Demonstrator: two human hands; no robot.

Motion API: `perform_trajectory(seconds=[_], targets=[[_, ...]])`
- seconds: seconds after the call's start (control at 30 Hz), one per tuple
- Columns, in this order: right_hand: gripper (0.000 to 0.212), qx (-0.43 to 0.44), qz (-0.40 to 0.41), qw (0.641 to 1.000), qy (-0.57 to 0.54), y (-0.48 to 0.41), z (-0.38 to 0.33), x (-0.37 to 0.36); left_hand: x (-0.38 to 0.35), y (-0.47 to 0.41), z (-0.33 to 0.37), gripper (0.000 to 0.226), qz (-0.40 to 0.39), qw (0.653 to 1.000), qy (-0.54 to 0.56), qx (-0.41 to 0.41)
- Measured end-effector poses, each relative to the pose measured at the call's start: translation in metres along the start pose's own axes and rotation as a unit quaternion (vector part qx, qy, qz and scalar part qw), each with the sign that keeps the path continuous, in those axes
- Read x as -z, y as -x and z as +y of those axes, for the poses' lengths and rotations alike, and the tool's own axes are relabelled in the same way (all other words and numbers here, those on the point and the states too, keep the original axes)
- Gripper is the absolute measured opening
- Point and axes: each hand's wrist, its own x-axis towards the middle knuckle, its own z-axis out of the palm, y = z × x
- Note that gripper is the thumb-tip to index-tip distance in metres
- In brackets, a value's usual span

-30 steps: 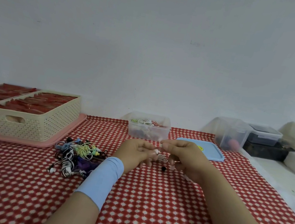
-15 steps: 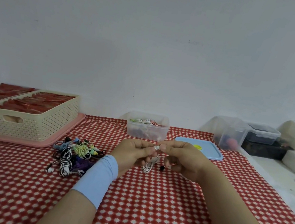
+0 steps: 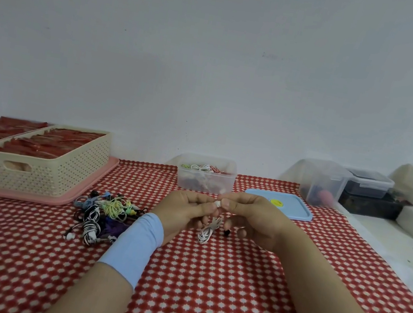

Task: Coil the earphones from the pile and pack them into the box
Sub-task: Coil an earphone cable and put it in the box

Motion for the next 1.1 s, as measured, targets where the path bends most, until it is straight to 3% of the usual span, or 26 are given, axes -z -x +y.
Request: perform_trajectory(seconds=[0.17, 0.37, 0.7, 1.0, 1.1], targets=[[0.014, 0.073, 0.069, 0.992, 0.08, 0.0017, -0.0029, -0.0048, 0.0012, -0.0017, -0.0003, 0.01, 0.038, 0.999, -0.004, 0.019], [0.017, 0.143, 0.09, 0.967, 0.189, 0.0047, -0.0037, -0.0067, 0.0015, 0.0012, 0.002, 0.012, 0.024, 0.998, 0.004, 0.049], [0.013, 0.164, 0.108, 0.94, 0.28, 0.0006, -0.0026, -0.0058, 0.0012, -0.0006, 0.0025, 0.011, 0.021, 0.997, -0.008, 0.079], [0.011, 0.161, 0.106, 0.94, 0.282, 0.0006, -0.0021, -0.0056, 0.0001, 0.0, 0.0034, 0.01, 0.016, 0.996, -0.02, 0.085], [0.016, 0.127, 0.087, 0.964, 0.216, 0.0031, -0.0019, -0.0046, 0.0025, 0.0011, 0.0031, 0.011, 0.004, 0.997, -0.018, 0.072]])
